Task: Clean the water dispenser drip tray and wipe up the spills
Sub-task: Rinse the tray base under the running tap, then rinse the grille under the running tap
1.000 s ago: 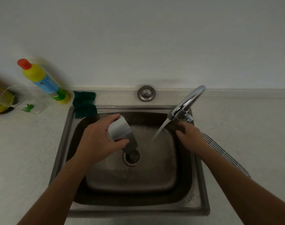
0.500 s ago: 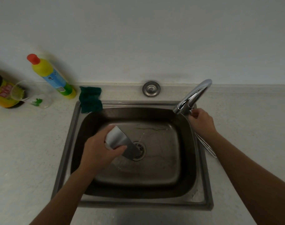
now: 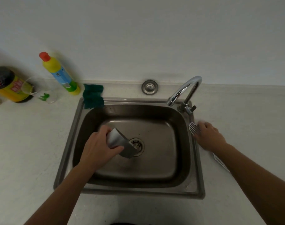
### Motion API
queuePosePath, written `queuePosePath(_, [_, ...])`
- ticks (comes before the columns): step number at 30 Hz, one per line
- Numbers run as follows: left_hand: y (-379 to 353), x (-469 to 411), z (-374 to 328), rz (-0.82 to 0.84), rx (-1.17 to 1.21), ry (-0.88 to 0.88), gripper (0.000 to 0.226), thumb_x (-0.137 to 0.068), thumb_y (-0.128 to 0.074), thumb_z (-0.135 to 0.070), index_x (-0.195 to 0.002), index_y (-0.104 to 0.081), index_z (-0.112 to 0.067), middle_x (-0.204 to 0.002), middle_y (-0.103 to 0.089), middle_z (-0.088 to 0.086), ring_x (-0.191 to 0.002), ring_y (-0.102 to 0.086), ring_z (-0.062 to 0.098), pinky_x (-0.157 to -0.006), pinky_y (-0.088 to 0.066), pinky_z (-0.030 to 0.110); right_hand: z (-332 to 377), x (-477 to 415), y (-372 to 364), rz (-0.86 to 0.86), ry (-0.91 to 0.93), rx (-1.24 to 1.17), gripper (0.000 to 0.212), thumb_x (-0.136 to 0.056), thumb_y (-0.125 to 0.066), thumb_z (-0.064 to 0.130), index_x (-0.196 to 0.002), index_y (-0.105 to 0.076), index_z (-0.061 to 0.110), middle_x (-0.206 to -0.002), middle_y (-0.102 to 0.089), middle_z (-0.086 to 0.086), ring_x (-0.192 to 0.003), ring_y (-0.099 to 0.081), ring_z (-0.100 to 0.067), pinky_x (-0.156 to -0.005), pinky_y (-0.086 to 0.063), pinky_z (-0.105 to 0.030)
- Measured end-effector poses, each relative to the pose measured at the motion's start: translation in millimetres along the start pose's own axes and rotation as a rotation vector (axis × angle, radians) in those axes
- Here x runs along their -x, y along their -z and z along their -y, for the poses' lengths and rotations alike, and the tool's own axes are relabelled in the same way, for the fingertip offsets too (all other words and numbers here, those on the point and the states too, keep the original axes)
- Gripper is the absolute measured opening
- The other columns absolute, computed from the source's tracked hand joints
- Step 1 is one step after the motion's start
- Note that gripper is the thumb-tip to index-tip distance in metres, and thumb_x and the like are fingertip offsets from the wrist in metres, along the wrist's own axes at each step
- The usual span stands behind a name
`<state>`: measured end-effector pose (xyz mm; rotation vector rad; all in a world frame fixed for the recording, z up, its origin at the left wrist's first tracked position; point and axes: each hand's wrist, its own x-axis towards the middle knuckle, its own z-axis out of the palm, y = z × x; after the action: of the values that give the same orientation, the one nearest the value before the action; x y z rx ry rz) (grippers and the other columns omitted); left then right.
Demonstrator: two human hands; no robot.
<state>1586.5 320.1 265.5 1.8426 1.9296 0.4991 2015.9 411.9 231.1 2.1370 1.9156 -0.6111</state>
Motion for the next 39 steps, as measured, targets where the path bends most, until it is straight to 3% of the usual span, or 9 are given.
queuePosePath(6, [20.2, 25.9, -7.1, -0.106, 0.095, 0.023, 0.067, -0.066, -0.093, -0.036, -0.118, -0.05, -0.034, -0.103, -0.061, -0.015, -0.09, -0.062, -0.001, -0.076, -0.05, 0.022, 3.9, 8.8, 0.8, -0.14, 0.061, 0.083, 0.053, -0.091, -0.07, 0.043, -0.134, -0.048, 0.022, -0.126, -0.05, -0.012, -0.109, -0.055, -0.029, -0.085, -0.054, -0.042])
queuePosePath(11, [43.1, 53.2, 4.8, -0.272, 0.16, 0.121, 0.074, -0.063, -0.097, -0.031, -0.121, -0.052, -0.036, -0.104, -0.061, -0.016, -0.092, -0.061, 0.003, -0.079, -0.051, 0.025, 41.9, 26.4, 17.6, -0.106, 0.227, 0.003, 0.005, -0.097, -0.061, 0.03, -0.096, -0.056, 0.03, -0.096, -0.057, 0.003, -0.079, -0.054, -0.015, -0.064, -0.041, -0.03])
queuePosePath(13, [52.7, 64.7, 17.2, -0.336, 0.212, 0.163, 0.071, -0.062, -0.097, -0.029, -0.116, -0.052, -0.035, -0.104, -0.064, -0.01, -0.092, -0.064, 0.011, -0.079, -0.056, 0.032, 68.0, 39.6, 26.8, -0.087, 0.315, -0.075, 0.014, -0.096, -0.06, 0.033, -0.086, -0.051, 0.032, -0.085, -0.06, 0.005, -0.076, -0.059, -0.017, -0.066, -0.047, -0.032])
queuePosePath(18, [72.3, 90.9, 60.3, -0.52, 0.364, 0.297, 0.067, -0.061, -0.097, -0.029, -0.11, -0.053, -0.032, -0.099, -0.064, -0.018, -0.091, -0.065, 0.002, -0.067, -0.051, 0.022, 131.3, 71.6, 53.9, -0.198, 0.473, -0.446, 0.011, -0.093, -0.069, 0.031, -0.098, -0.058, 0.032, -0.089, -0.066, 0.01, -0.085, -0.064, -0.011, -0.077, -0.052, -0.033])
queuePosePath(22, [89.0, 95.7, 94.4, -0.678, 0.456, 0.396, 0.063, -0.062, -0.097, -0.034, -0.104, -0.052, -0.05, -0.099, -0.065, -0.027, -0.084, -0.066, -0.005, -0.065, -0.051, 0.025, 157.0, 79.4, 52.9, -0.241, 0.376, -0.759, 0.024, -0.091, -0.073, 0.012, -0.109, -0.063, 0.024, -0.096, -0.072, 0.005, -0.093, -0.07, -0.015, -0.09, -0.057, -0.041])
queuePosePath(26, [95.1, 89.9, 129.3, -0.802, 0.527, 0.482, 0.061, -0.064, -0.096, -0.036, -0.103, -0.051, -0.049, -0.102, -0.064, -0.029, -0.092, -0.064, -0.015, -0.066, -0.053, 0.017, 169.3, 83.5, 23.0, -0.017, 0.12, -1.138, 0.023, -0.091, -0.071, 0.003, -0.105, -0.067, 0.02, -0.098, -0.076, -0.005, -0.094, -0.075, -0.027, -0.085, -0.062, -0.052])
queuePosePath(29, [90.4, 83.3, 157.0, -0.841, 0.574, 0.517, 0.059, -0.063, -0.093, -0.044, -0.103, -0.051, -0.047, -0.106, -0.064, -0.032, -0.096, -0.064, -0.014, -0.063, -0.055, 0.008, 182.7, 86.9, -0.6, 0.132, -0.091, -1.365, 0.022, -0.095, -0.064, -0.001, -0.11, -0.066, 0.015, -0.108, -0.075, -0.013, -0.098, -0.074, -0.032, -0.075, -0.061, -0.044])
queuePosePath(35, [67.0, 79.6, 217.1, -0.71, 0.459, 0.607, 0.07, -0.068, -0.093, -0.046, -0.123, -0.054, -0.03, -0.113, -0.063, -0.012, -0.097, -0.064, 0.007, -0.08, -0.053, 0.026, 206.5, 97.0, -23.1, 0.236, -0.263, -1.559, 0.019, -0.097, -0.054, -0.007, -0.107, -0.064, 0.007, -0.105, -0.072, -0.018, -0.093, -0.07, -0.031, -0.073, -0.058, -0.042])
queuePosePath(39, [57.0, 81.7, 249.5, -0.524, 0.132, 0.703, 0.063, -0.069, -0.084, -0.062, -0.11, -0.06, -0.021, -0.11, -0.057, 0.001, -0.099, -0.056, 0.022, -0.086, -0.05, 0.041, 205.6, 101.0, -29.3, 0.26, -0.239, -1.563, 0.018, -0.097, -0.053, -0.008, -0.104, -0.062, 0.005, -0.101, -0.07, -0.019, -0.09, -0.069, -0.032, -0.062, -0.065, -0.037])
